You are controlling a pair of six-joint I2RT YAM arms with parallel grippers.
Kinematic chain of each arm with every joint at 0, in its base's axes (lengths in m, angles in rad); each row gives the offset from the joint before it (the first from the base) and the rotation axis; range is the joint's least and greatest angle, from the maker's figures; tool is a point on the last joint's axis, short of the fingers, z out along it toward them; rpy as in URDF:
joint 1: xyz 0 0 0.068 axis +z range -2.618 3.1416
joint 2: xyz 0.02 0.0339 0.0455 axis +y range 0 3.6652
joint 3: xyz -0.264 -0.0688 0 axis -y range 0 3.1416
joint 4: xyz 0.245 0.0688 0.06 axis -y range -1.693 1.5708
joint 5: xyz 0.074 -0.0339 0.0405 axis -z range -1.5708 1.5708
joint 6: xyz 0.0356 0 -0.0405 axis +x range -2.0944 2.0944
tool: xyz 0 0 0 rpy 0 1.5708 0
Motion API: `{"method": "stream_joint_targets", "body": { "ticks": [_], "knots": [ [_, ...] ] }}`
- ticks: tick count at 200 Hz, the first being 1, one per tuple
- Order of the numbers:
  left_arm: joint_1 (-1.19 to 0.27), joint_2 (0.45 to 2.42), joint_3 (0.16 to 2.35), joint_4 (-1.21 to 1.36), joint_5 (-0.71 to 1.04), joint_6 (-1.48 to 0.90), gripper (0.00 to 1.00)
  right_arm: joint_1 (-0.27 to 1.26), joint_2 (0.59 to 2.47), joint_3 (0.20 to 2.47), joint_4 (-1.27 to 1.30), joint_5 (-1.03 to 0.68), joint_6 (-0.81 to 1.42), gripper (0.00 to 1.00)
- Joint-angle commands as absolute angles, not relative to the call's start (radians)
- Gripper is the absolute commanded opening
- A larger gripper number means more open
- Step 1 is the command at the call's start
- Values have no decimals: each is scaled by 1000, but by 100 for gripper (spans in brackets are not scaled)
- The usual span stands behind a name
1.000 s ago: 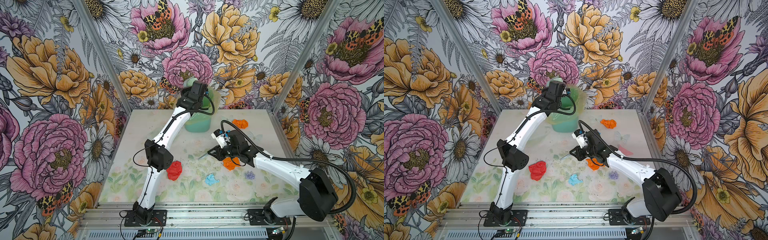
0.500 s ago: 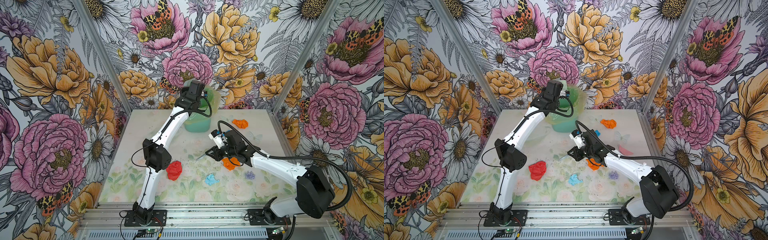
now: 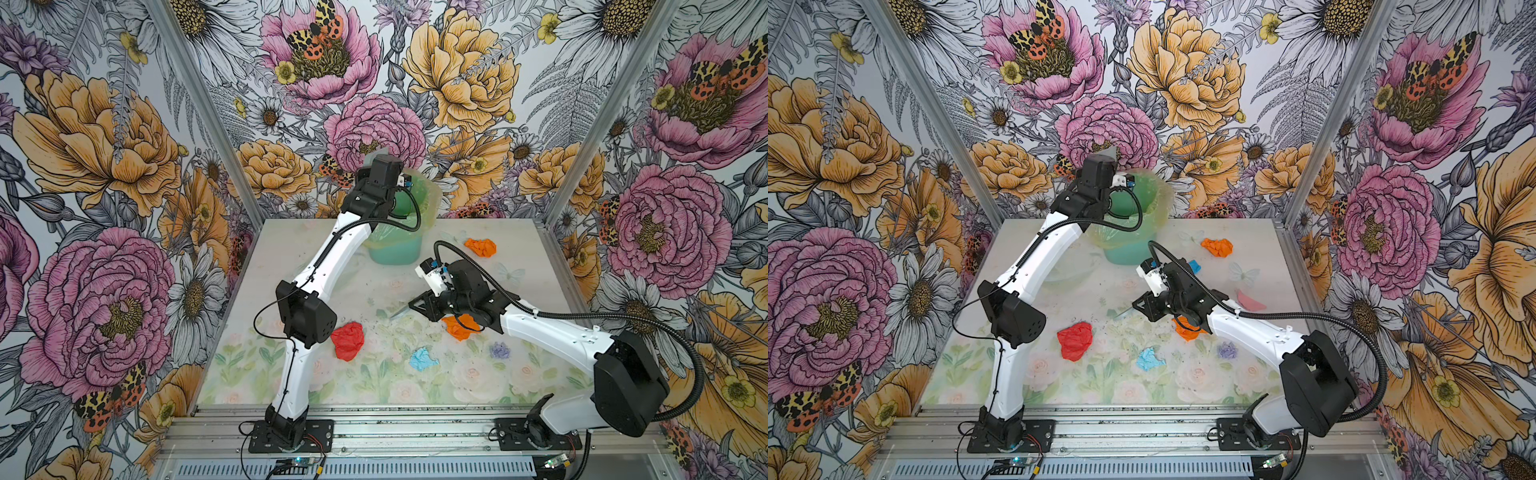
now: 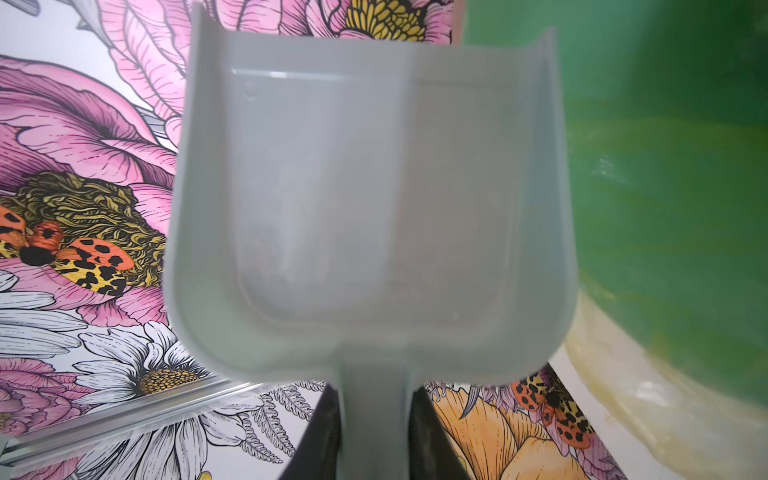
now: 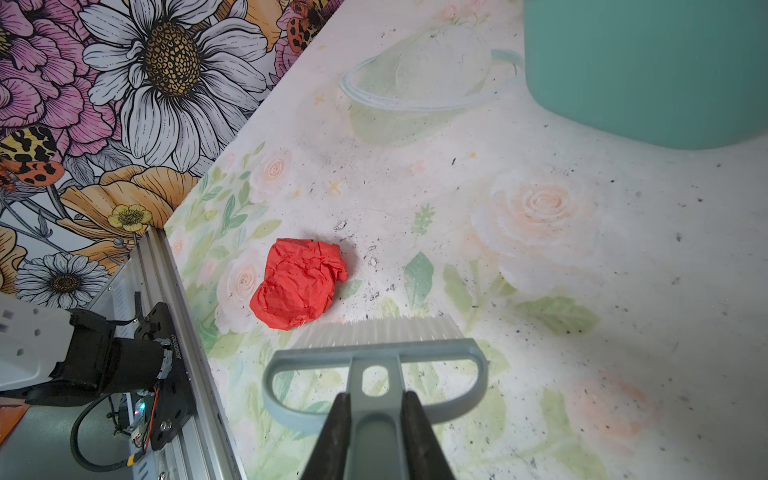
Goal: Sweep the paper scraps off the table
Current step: 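Tilt the dustpan over the bin with the left gripper to dump the scrap, then lower the dustpan toward the red scrap while the right gripper brushes it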
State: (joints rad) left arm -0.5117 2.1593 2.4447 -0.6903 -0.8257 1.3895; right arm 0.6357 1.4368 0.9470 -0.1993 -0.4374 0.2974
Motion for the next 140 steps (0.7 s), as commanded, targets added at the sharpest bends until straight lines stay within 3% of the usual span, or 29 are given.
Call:
{"method": "stream_joint_targets", "body": {
  "ticks": [1, 60, 140],
  "knots": [
    [-505, 2068, 2432, -650, -730, 1269, 0, 641, 1451, 985, -178, -419, 280, 0],
    [-473, 1947, 2322, -652, -690, 970, 0, 642, 1444, 997, -180, -433, 250, 0],
    [-433, 1627, 1832, -650, -591, 422, 0, 710, 1458, 1025, -159, -437, 52, 0]
  ]
}}
